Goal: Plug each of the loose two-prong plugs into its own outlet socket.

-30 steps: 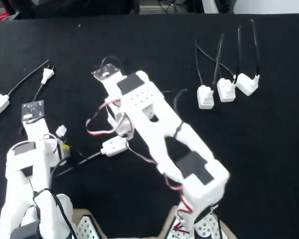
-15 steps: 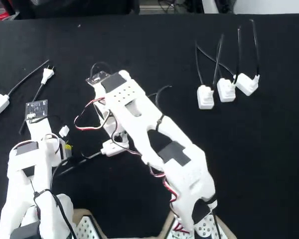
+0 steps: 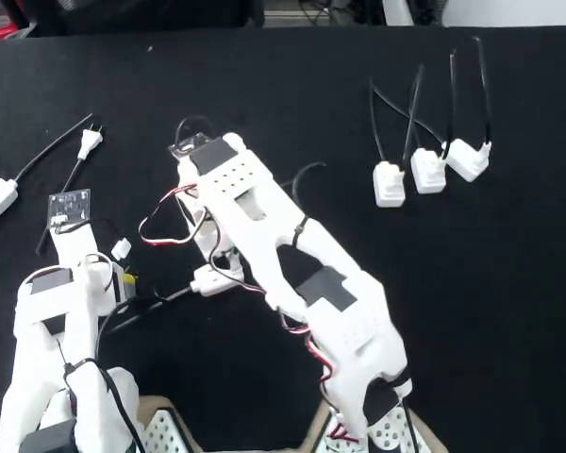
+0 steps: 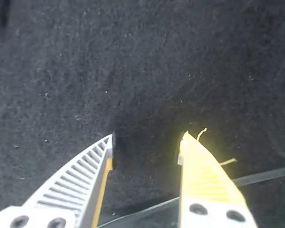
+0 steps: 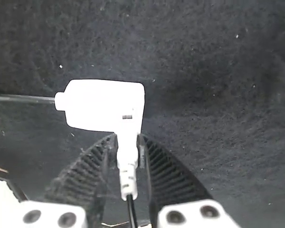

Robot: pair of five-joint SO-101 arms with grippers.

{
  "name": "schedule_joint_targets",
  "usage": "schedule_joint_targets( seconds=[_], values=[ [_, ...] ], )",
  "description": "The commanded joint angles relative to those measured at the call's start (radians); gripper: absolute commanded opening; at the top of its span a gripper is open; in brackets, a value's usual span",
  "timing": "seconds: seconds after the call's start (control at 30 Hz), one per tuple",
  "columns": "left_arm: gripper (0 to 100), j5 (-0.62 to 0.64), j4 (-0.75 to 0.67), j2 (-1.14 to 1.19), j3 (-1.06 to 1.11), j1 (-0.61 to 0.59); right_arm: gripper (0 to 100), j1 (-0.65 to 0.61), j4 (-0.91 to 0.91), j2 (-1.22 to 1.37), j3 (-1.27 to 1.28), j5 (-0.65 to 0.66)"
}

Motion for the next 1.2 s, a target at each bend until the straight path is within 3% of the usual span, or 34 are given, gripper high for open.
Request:
schedule_joint_targets(
  seconds=[0.0,0.6,0.67,0.8,0.93,1.17],
  values=[
    [23,0.011,-0.005,-0.014,-0.015,0.010,1.0,-0.008,0.000,0.018,-0.015,-0.041],
    [23,0.012,-0.005,-0.015,-0.015,-0.012,1.4,-0.008,-0.210,-0.067,0.153,-0.044],
    [23,0.015,-0.008,-0.015,-0.015,-0.036,4.4,-0.021,-0.238,-0.139,0.202,-0.015],
    [23,0.017,-0.002,-0.015,-0.025,-0.041,20.8,-0.046,-0.258,-0.291,0.262,0.049],
    [23,0.018,-0.002,-0.015,-0.027,-0.045,23.3,-0.060,-0.261,-0.400,0.248,0.264],
    [23,0.035,0.000,-0.015,-0.030,-0.136,23.0,-0.064,-0.169,-0.438,0.176,0.948]
  ],
)
